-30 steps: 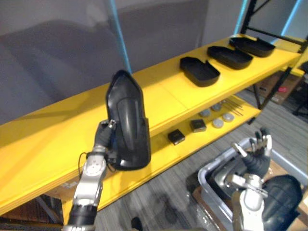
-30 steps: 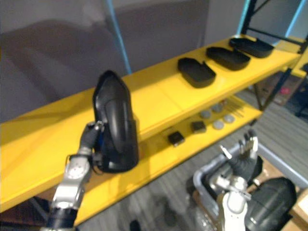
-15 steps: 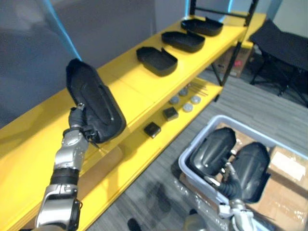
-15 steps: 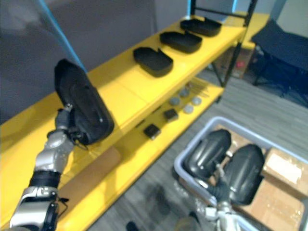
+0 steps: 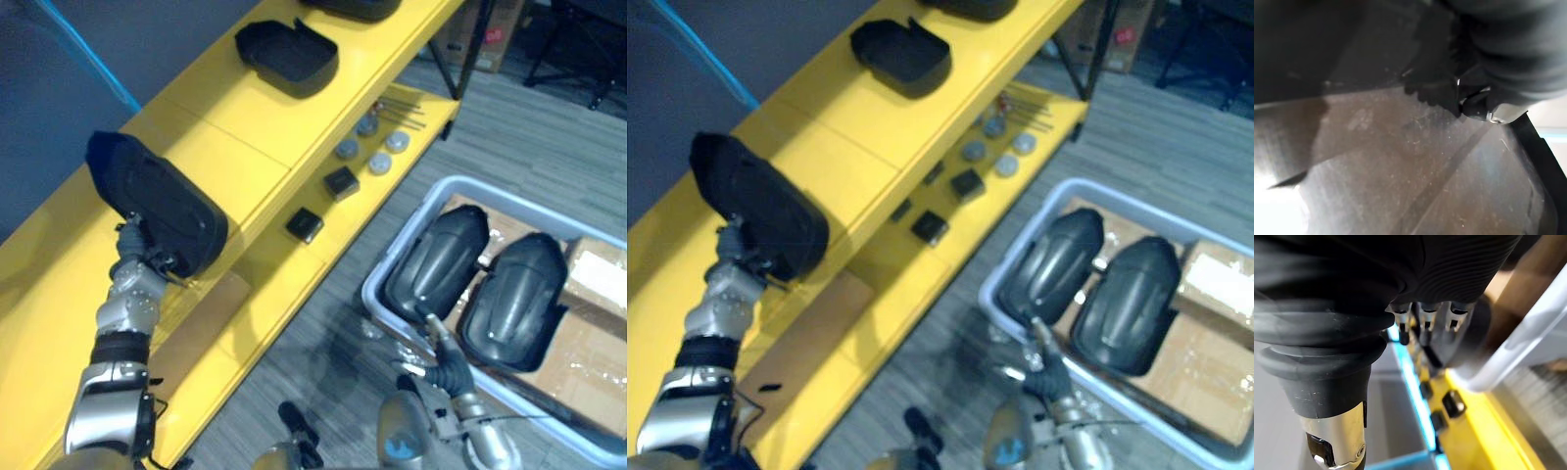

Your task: Walk over and take plastic housings, then place them on the shelf

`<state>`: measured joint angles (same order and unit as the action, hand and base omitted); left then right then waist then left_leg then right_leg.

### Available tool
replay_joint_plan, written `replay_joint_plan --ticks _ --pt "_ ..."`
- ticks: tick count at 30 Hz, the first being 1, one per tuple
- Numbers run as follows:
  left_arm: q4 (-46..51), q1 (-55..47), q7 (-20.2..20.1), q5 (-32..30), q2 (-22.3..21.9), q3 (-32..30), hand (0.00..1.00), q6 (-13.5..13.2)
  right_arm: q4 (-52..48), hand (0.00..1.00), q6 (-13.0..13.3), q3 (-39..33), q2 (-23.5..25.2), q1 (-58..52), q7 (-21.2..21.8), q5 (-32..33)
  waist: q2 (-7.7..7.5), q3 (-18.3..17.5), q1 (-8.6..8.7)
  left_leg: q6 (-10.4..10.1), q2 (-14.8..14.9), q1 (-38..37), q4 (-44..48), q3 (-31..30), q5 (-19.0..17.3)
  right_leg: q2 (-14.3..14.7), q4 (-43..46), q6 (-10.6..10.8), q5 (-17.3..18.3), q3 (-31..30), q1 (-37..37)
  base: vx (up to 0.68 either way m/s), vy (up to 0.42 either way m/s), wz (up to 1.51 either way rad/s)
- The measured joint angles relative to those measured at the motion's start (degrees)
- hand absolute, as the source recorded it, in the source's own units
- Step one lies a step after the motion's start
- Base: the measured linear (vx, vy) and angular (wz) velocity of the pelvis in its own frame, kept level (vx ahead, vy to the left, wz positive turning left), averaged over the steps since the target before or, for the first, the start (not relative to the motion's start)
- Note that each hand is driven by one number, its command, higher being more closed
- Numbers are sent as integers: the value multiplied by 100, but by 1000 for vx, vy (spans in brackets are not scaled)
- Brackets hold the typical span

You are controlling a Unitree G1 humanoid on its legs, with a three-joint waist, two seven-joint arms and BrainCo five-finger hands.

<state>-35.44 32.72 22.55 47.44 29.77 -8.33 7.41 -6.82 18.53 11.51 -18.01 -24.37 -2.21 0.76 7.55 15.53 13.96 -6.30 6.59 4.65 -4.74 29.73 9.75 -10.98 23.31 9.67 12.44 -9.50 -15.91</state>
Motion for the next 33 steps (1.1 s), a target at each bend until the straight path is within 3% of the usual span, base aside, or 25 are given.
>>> replay_joint_plan --ticks 1,2,17,23,33 --pt "0 22 104 -6 21 16 100 -12 -73 0 -24 37 -23 2 -24 -25 25 13 -3 9 -9 47 0 27 7 -7 28 2 8 -11 -39 -8 5 -3" --pt "-5 88 202 -7 32 20 0 -45 -120 0 -55 110 -43 6 -38 -55 30 56 -23 20 -18 69 1 48 17 -12 60 2 8 -27 -93 0 0 0" --pt "-365 433 715 -518 178 212 0 104 -171 0 -131 401 -272 -21 -40 -46 93 154 -52 97 -76 100 2 55 110 -59 247 -23 68 -27 -181 -8 0 1" --pt "-373 503 1402 -827 199 197 0 177 -175 0 -128 398 -278 -196 -34 -47 129 172 -54 122 -130 -5 1 27 128 -120 280 -9 85 -4 -61 -25 8 3" --pt "-354 642 2612 -1899 616 -74 0 95 -177 0 -81 398 -284 -497 -2 -52 136 167 -13 193 -222 -234 -2 -92 72 -240 257 76 110 99 271 -2 11 5"
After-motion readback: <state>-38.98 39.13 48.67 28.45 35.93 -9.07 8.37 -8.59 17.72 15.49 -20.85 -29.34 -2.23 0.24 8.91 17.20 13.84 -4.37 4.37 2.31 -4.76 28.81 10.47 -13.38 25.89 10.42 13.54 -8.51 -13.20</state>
